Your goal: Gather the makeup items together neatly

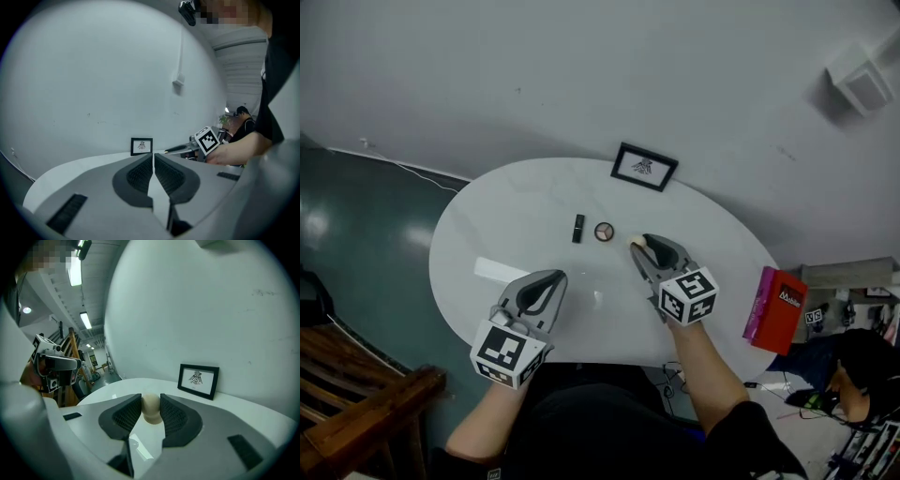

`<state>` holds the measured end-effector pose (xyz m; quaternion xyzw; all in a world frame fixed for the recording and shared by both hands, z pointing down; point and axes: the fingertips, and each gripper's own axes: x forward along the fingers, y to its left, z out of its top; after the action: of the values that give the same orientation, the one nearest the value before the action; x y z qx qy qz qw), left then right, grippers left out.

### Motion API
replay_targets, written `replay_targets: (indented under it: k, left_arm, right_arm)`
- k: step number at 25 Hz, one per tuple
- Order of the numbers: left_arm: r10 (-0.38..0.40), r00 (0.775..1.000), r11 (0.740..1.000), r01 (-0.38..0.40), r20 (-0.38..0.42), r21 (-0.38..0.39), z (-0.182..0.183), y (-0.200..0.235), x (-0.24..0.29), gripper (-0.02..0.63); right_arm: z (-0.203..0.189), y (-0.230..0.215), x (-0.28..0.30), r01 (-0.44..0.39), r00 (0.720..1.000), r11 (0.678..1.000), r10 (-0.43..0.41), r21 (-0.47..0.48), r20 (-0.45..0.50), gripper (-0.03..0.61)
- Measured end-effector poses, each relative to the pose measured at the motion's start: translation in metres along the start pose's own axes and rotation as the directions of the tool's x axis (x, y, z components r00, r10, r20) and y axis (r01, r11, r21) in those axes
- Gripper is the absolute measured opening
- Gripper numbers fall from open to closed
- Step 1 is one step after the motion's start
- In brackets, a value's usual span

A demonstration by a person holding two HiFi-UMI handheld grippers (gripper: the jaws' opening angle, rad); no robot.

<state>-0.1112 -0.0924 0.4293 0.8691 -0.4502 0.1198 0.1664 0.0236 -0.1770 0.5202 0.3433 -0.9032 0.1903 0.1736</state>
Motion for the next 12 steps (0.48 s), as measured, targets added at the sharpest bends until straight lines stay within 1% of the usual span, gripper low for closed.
replay_targets:
  k: [2, 7, 12]
  left_arm:
    - [0.0, 1.0, 1.0, -0.001, -0.014, -0.011, -0.005, 0.001, 0.008, 0.021]
    - [-0.003, 0.999, 1.0, 0.002, -0.046, -0.012, -0.011, -0.003, 0.026, 0.021]
    - [0.016, 0.997, 1.0, -0.017, -0.079, -0.021, -0.021, 0.001, 0.031, 0.021]
  right_arm:
    - [-0.011, -0.008, 0.012, -0.009, 1.0, 1.0, 0.009, 0.013, -0.019, 0.138]
    - [-0.033, -0.029, 0.032, -0.018, 0.998, 0.997, 0.022, 0.07, -0.055, 0.138]
    - [-0.049, -0.04, 0.049, -0.027, 0.995, 0.996, 0.035, 0.086, -0.094, 0.137]
